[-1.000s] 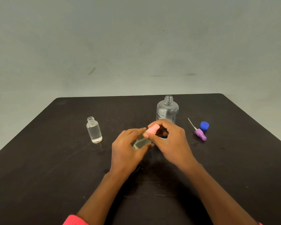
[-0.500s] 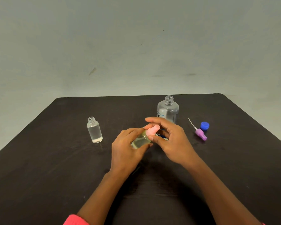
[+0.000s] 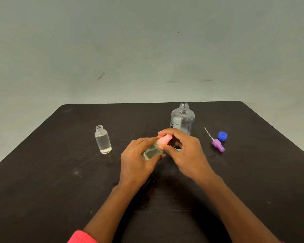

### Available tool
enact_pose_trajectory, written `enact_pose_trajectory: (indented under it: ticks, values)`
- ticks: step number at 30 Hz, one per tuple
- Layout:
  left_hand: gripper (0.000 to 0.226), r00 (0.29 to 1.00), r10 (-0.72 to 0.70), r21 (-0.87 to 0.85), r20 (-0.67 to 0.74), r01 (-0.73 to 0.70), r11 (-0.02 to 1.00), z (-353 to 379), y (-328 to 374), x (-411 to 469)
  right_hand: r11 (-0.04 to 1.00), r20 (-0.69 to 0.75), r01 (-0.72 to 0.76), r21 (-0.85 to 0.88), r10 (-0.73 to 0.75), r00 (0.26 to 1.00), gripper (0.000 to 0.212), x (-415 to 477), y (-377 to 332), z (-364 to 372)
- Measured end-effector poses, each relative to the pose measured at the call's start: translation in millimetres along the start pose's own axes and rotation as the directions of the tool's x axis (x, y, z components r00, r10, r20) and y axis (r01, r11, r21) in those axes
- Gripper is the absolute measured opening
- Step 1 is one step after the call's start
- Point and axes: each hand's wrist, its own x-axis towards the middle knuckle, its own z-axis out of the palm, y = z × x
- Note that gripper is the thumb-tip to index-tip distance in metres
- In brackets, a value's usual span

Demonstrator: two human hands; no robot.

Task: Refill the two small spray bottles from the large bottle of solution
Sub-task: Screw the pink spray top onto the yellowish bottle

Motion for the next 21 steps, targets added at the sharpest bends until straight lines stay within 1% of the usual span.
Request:
enact_pose_trajectory:
  ticks: [4, 8, 11, 13, 16, 21]
  values:
    - [0.045, 1.000, -0.003, 0.001, 0.012, 0.003, 1.000, 0, 0, -1, 0.997, -0.066, 0.011, -0.072, -0.016, 0.998, 0.020, -1, 1, 3]
    - [0.046, 1.000, -0.013, 0.013, 0.028, 0.012, 1.000, 0, 0, -1, 0.993, -0.089, -0.010, -0.117, 0.000, 0.996, 0.021, -2, 0, 3]
    - [0.045, 1.000, -0.020, -0.005, 0.020, 0.020, 1.000, 0, 2, 0, 0.996, -0.041, -0.045, -0.072, 0.042, 0.998, 0.029, -1, 1, -2]
    - [0.046, 0.999, -0.036, -0.025, 0.009, 0.036, 0.999, -1, 3, 1, 0.999, 0.011, -0.029, 0.014, 0.029, 1.000, 0.035, 1, 0, -5]
    - [0.046, 0.999, -0.039, -0.027, -0.015, 0.039, 0.999, 0, 2, 1, 0.991, 0.037, 0.004, 0.132, -0.009, 0.999, 0.027, 2, -2, -6]
    - [0.046, 1.000, -0.019, -0.011, -0.023, 0.019, 1.000, 1, 1, 1, 0.993, -0.006, 0.034, 0.114, -0.034, 0.999, 0.027, 2, -1, -4]
